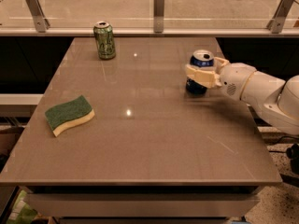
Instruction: Move pepsi can near green can
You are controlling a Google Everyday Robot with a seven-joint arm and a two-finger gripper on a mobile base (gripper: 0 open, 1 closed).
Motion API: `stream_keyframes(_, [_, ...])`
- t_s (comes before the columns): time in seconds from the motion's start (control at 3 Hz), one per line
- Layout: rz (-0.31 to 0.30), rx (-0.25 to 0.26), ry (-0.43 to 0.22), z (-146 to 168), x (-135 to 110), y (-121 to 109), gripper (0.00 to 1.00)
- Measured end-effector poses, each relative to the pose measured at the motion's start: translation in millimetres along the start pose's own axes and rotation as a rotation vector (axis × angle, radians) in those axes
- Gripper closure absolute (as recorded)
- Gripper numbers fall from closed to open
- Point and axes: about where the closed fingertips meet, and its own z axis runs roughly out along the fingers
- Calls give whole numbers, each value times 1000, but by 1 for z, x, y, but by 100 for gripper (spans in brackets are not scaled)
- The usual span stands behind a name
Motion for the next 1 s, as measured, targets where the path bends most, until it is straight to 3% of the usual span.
stream_keyframes(1.0, [-61, -41, 34, 34, -32, -4, 100])
